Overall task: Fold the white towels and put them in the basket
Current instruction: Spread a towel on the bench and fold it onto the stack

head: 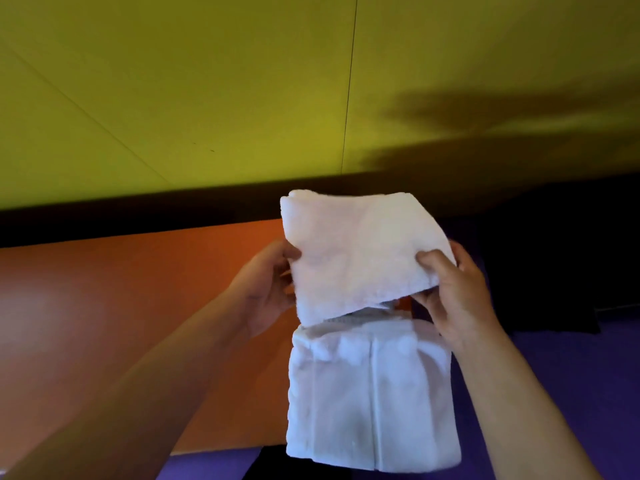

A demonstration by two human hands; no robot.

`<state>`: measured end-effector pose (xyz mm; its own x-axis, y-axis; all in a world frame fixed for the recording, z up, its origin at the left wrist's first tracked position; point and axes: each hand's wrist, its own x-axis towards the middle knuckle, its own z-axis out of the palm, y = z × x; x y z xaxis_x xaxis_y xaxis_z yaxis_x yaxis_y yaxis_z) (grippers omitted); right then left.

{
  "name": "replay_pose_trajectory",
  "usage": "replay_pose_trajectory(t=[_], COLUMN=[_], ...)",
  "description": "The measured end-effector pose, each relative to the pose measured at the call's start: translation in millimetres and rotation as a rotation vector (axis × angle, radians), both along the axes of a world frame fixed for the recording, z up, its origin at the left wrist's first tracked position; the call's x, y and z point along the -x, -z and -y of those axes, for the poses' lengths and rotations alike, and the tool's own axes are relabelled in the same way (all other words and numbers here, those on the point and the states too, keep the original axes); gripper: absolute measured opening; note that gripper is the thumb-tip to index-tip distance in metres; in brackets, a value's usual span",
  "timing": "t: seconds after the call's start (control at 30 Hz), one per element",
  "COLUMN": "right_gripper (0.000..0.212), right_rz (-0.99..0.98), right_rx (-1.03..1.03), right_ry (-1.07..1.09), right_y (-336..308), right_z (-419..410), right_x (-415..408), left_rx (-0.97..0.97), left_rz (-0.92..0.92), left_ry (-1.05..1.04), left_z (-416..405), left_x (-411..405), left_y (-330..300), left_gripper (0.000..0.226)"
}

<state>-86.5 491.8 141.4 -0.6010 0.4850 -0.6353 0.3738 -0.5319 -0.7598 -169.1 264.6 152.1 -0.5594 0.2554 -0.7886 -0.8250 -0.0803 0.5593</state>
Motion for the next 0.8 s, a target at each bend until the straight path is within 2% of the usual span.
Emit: replay_pose_trajectory(t=[0.1,0.2,0.27,0.37,0.43,0.53,0.6,0.67,0.73,0.77,0.8], right_gripper=[0.053,0.063,0.067,0.082,0.087,0.077,0.071,0.068,0.067,0.067,0.066], right_rz=[-0.05,-0.143,-0.115,0.071,0.171,0.202,0.206,0.22,0.227,0.22,0.204], right_rx=[-0.065,-0.167,-0.35,-0.689,-0.781,-0.91,-0.911,-0.891,-0.912,-0.924,-0.928], right_ry=[0.092,0.088,-0.067,-0.398,-0.509,-0.605,-0.564,-0.521,-0.539,-0.552,-0.558], right_y=[-5,-5,4,24,35,43,48,51,52,51,51], right_z=[-8,-10,-10,-3,5,20,23,21,19,19,18], right_x=[32,64,82,88,73,45,37,37,40,40,39], left_rx=[0.017,0.178,0.276,0.384,0.429,0.559,0.79,0.983,0.994,0.978,0.976], left_rz=[-0.101,-0.221,-0.215,-0.167,-0.145,-0.193,-0.39,-0.762,-1.128,-1.22,-1.23], left_ry=[-0.072,0.036,0.132,0.321,0.398,0.458,0.467,0.481,0.714,0.859,0.97], left_z=[-8,-17,-22,-23,-15,1,8,11,8,5,2], left_x=[-12,-46,-69,-80,-71,-60,-60,-65,-70,-72,-73], left_y=[-3,9,19,30,31,20,12,7,15,23,33], left_gripper=[0.022,0.021,0.025,0.026,0.025,0.032,0.029,0.027,0.045,0.052,0.055])
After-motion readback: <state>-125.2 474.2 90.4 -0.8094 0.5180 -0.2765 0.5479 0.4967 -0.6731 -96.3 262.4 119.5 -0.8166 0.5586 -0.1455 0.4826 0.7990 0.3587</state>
